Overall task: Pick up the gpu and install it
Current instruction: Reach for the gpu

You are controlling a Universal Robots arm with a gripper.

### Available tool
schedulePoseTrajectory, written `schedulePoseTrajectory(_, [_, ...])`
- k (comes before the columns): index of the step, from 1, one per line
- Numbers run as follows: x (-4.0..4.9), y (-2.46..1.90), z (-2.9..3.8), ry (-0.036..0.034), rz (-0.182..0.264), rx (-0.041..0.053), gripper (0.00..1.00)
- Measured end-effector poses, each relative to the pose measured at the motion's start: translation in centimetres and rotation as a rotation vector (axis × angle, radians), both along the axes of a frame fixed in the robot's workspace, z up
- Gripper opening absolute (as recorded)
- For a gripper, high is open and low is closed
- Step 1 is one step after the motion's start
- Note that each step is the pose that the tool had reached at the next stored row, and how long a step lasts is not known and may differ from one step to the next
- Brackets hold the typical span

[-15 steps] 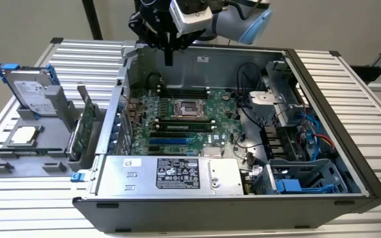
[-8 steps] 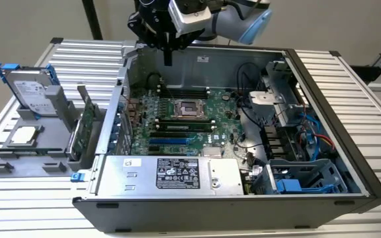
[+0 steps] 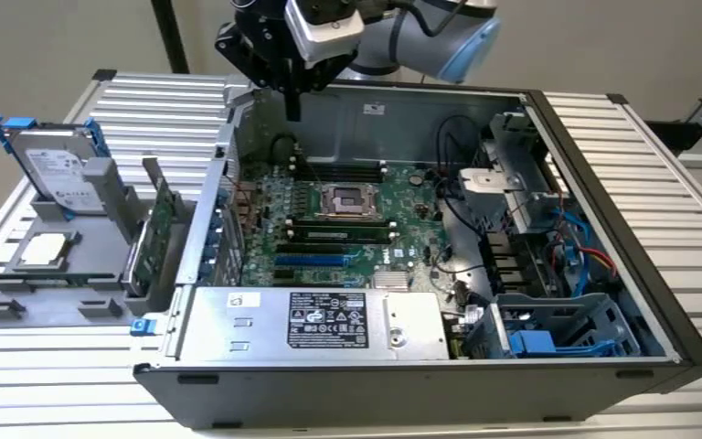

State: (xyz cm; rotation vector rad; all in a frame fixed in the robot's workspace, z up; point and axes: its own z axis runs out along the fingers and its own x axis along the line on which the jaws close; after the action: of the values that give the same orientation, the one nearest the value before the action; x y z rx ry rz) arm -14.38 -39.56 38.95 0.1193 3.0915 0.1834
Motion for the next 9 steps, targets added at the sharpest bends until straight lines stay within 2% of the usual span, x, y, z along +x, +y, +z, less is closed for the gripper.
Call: schedulePoseTrajectory(9, [-1.35, 0.00, 0.01, 0.0001, 0.000, -0.0001, 0.00])
